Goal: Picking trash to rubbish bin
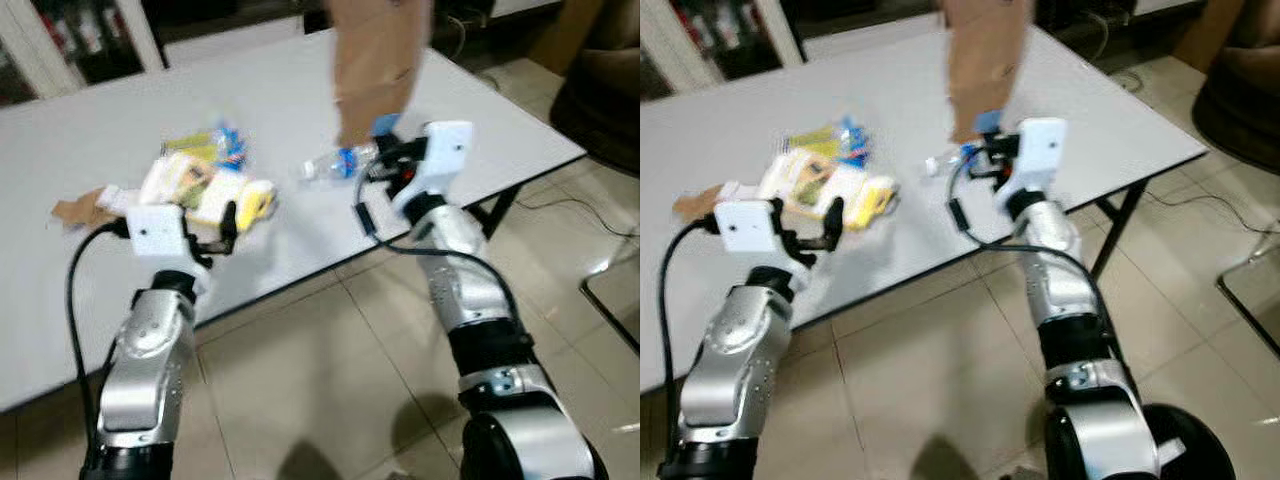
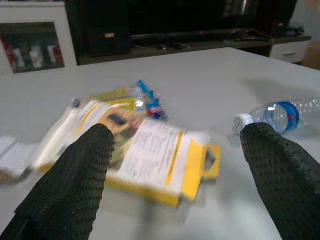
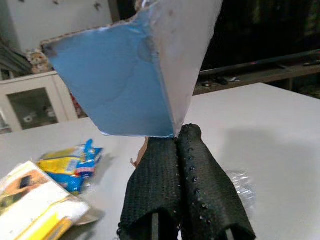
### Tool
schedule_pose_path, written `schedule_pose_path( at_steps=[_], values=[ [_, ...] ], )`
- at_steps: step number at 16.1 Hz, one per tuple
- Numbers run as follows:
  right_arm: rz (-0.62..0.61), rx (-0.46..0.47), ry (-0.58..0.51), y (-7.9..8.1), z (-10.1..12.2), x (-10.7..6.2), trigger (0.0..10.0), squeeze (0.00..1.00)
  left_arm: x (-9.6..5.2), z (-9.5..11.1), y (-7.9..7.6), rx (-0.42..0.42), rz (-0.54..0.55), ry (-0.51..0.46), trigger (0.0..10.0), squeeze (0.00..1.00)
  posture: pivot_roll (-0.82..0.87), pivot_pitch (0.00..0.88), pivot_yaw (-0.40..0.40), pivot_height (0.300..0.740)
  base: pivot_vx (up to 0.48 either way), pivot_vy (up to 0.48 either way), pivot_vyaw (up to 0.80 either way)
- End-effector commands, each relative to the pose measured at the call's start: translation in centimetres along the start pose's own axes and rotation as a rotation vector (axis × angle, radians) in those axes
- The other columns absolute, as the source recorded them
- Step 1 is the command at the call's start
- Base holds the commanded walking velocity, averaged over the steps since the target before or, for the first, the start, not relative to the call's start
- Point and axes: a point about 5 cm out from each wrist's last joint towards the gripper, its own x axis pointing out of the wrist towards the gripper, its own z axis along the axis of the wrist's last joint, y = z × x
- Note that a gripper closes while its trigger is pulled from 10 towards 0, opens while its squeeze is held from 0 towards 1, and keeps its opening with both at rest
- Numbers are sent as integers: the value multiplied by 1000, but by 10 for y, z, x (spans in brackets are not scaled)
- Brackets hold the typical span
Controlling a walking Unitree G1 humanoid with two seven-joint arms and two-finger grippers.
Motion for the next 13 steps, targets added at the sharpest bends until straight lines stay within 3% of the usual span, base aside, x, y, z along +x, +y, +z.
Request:
schedule_pose_path(
  at_steps=[1, 8, 13],
  values=[
    [-24, -14, -5, -7, 3, -2, 10000, 0, 1, -2, -4, -3, -15, 7, 10000, 0, -38, 88, 57, 740, 435, 0, 0],
    [-29, -10, 3, -7, 0, -3, 10000, 0, 2, -2, -3, 9, -10, 9, 10000, 0, -34, 85, 61, 740, 396, 0, 0],
    [-33, -11, 8, -8, -1, -4, 10000, 0, 5, -2, 4, 28, 24, 11, 10000, 0, -34, 88, 61, 740, 215, 0, 0]
  ],
)
